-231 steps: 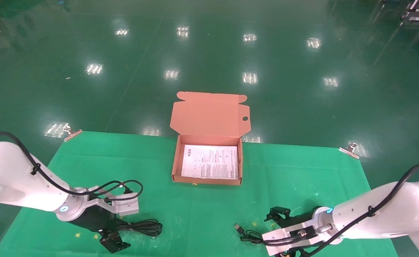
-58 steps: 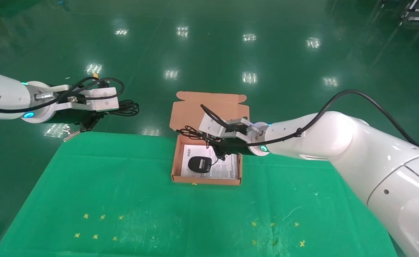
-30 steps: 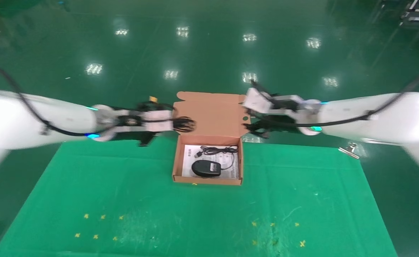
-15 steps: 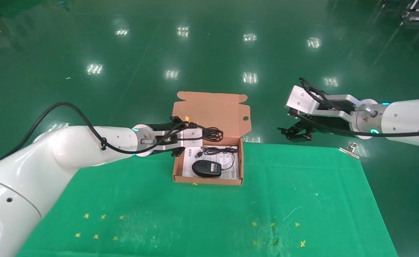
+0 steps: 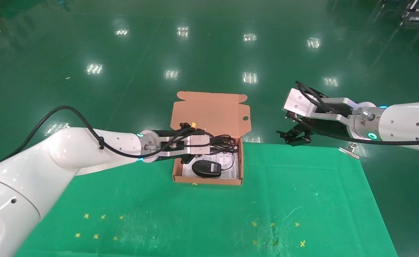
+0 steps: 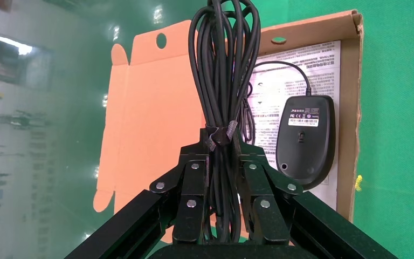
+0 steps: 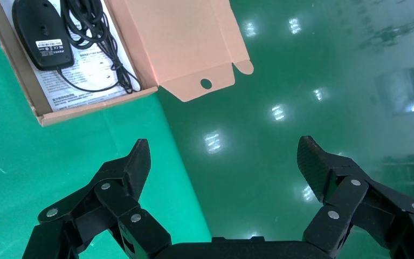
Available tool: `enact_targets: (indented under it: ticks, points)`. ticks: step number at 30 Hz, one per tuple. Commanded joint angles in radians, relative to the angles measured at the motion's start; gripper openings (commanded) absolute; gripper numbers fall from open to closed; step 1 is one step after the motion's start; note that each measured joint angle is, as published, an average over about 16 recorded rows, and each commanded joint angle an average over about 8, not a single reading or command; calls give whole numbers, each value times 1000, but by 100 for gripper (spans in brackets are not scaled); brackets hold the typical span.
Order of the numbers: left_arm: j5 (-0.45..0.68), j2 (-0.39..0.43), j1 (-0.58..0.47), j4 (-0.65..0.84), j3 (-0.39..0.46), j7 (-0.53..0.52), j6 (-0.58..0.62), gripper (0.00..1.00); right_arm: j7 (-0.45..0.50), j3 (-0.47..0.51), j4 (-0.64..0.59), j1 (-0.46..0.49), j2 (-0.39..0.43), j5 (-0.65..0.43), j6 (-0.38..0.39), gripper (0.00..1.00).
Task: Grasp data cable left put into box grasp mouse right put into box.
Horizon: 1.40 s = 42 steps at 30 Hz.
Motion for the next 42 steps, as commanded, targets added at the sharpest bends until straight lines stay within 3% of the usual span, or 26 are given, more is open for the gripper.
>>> enact_targets:
  ticks: [1, 17, 24, 32, 42]
  points:
    - [-22, 1, -2, 7, 9, 11, 3, 100, 7, -1, 7, 0, 3, -5, 0, 100]
    - [-7, -21, -5, -27, 2, -2, 4, 100, -1, 2, -2, 10, 2, -8, 3, 100]
    - [-4, -65, -83, -69, -11, -16, -32, 100, -27, 7, -9, 79, 12, -68, 0, 100]
    - [-3, -105, -144, -93, -28, -27, -53, 100, -69, 5, -2, 131, 17, -122, -55, 100]
    - [-124, -198, -62, -190, -118, -95, 71, 100, -109, 143, 27, 21, 45, 28, -174, 100]
